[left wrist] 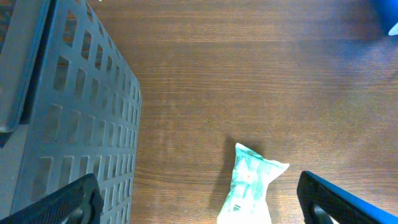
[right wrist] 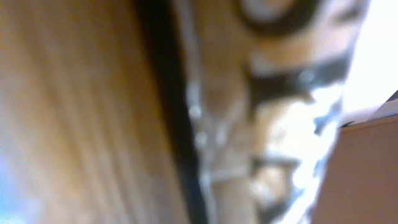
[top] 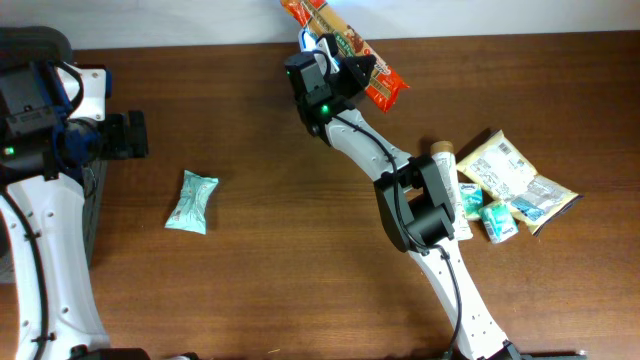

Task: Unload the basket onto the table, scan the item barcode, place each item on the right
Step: 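Lift spaghetti pack and hold its barcode over the white scanner, then move spaghetti pack right and lower it beside scanned items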

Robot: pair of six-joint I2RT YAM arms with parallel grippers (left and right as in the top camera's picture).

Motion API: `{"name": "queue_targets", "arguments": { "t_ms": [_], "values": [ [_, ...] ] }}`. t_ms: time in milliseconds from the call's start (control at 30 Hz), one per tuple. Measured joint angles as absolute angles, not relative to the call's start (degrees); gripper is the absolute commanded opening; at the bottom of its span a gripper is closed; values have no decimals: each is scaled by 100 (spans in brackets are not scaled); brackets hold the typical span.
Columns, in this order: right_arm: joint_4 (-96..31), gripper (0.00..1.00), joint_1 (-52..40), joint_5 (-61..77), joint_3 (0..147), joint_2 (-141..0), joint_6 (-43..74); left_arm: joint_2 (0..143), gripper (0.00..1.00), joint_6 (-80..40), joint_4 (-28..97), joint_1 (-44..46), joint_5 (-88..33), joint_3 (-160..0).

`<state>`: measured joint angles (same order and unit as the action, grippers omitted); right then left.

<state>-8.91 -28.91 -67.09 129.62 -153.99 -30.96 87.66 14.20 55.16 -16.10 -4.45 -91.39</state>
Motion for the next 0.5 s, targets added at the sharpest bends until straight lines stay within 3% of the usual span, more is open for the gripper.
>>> {"name": "queue_targets", "arguments": {
  "t_ms": [367, 500],
  "values": [
    [-270, 4, -2912, -7072, 12962, -15393, -4674, 8766, 99, 1420, 5513, -1610, -445, -9139],
    [-1100, 4, -3284, -7028, 12925, -14663, -4595, 8766, 99, 1422, 5511, -1610, -445, -9142]
  ]
}}
